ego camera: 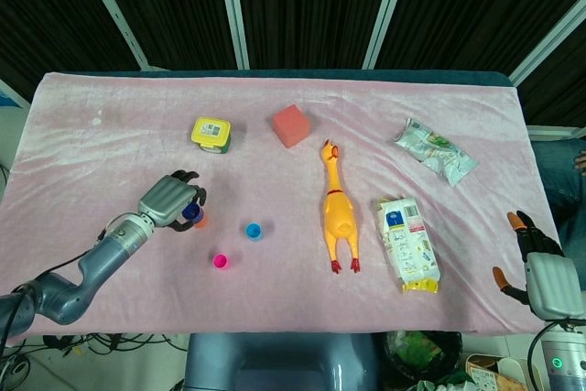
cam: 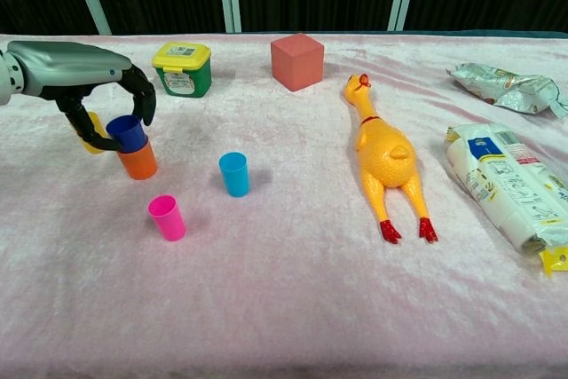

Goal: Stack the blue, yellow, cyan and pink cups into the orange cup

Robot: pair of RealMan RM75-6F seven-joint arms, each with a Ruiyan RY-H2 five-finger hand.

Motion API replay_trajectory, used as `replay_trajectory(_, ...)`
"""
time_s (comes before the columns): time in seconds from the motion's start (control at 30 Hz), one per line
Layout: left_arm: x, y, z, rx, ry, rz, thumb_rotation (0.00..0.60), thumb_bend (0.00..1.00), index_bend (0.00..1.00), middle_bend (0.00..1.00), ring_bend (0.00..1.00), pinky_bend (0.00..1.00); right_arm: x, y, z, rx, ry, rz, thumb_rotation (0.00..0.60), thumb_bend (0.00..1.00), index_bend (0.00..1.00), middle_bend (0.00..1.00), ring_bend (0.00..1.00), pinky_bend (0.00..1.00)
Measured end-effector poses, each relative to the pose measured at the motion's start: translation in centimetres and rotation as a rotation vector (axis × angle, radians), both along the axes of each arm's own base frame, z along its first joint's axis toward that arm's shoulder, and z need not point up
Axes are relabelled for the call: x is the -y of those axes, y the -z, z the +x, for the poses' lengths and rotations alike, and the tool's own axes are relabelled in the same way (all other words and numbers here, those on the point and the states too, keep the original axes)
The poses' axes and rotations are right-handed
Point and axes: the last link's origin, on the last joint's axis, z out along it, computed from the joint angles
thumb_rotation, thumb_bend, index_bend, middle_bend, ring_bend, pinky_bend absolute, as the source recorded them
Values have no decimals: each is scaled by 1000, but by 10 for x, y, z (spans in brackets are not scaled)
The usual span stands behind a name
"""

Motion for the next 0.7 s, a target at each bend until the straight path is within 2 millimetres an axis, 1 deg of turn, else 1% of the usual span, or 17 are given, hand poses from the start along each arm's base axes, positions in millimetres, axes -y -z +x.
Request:
replay_trajectory(0.1, 1, 3, -2, -14, -5, -13, 600, 231, 264, 275, 104, 162, 0, 0, 0, 0, 0, 0, 600, 257, 35, 47, 160, 214)
replay_trajectory(0.17, 2, 3, -3, -16, -5, -14, 600, 218, 249, 259, 100, 158, 0, 0, 0, 0, -1, -1, 600, 256, 35, 48, 160, 214)
replay_trajectory(0.27, 2, 1, -2, -11, -2, -5, 600, 187, 236, 253, 100, 157, 0, 0, 0, 1, -1, 0, 600, 257, 35, 47, 160, 213)
replay_trajectory(0.37, 2, -2, 1, 7, 6, 12, 600, 187, 244, 261, 100, 157, -1, 0, 0, 1, -1, -2, 600, 257, 35, 47, 160, 214)
replay_trajectory(0.5, 3, -7, 13, 68, 40, 48, 600, 186, 253, 276, 100, 158, -1, -1, 0, 1, 1, -4, 600, 256, 35, 48, 160, 214)
replay_trajectory(0.7, 1, -4, 37, 108, 107, 45, 600, 186, 255, 286, 100, 158, -1, 0, 0, -1, -1, -3, 600, 256, 35, 47, 160, 214)
